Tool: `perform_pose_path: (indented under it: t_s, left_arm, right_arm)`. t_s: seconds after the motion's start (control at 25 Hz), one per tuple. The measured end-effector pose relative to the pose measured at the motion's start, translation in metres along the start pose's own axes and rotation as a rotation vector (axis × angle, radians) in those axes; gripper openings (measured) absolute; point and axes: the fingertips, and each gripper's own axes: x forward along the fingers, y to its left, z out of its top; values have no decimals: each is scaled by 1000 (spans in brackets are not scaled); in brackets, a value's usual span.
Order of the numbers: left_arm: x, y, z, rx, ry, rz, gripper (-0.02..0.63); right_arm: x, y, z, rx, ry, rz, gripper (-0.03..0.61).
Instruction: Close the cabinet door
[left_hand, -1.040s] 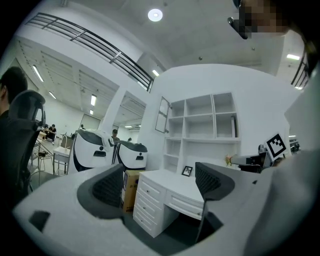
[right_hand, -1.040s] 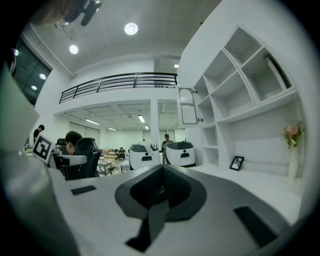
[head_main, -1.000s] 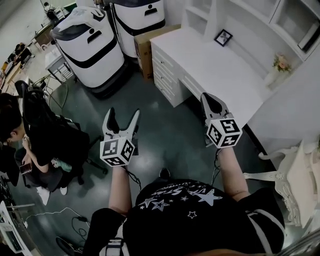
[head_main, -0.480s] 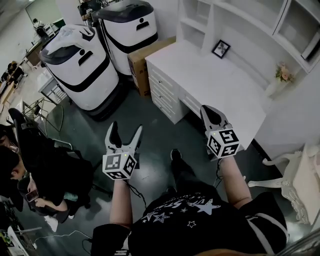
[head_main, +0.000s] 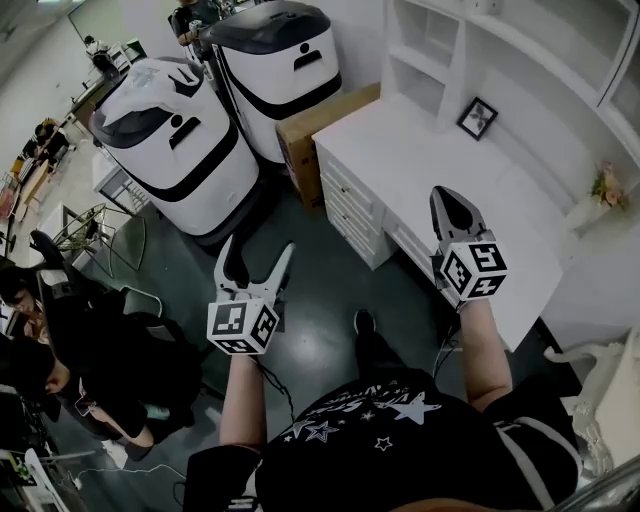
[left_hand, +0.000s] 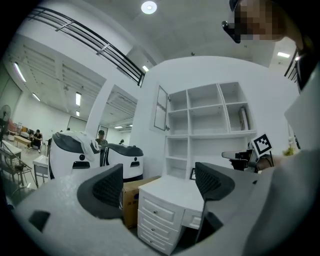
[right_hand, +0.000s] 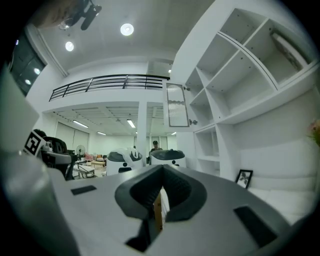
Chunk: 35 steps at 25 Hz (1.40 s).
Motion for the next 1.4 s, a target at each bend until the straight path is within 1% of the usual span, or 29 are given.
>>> perform_pose_path:
  t_s: [0.16,0.28,0.52,0.6,0.72,0.8,0.92,1.08,1.16,1.24,1.4]
  left_arm:
    - [66,19,17,2,-16,4,453]
    - [117,28,34,2,-46,-8,453]
    - [203,36,61,13,-88,-45,453]
    - [222,37,67,19,-104,-56,453]
    - [244,42,77,49,-123,-61,453]
    - [253,46,81,50,-130,-61,453]
    - [263,52,83,32,-135,-73,453]
    - [293,66,83,33,-136,-124,453]
    - [316,77,89,35,-153,-155,453]
    - [345,85,99,33,-180,-193,453]
    - [409,90,120,32,-204,-310,453]
  right_arm:
    - [59,-36,13,-4,-4,6,5]
    - [103,-58,30,-22,-32,21,5]
    - [175,-77,60,-88,-75,82,5]
    - [192,-81,69,-102,-101,112,5]
    - [213,-81,79,-116,-141,160,5]
    - [224,-81,76,-128,-131,171,5]
    - [239,-80,72,-134,-116,180,6]
    - [259,-72,69,-142,-138,190,5]
    - [272,-70,70,-160,-146,184,5]
    - [286,-75,77,-180,-149,157,6]
    - [309,-99,98,-208,-167,53,5]
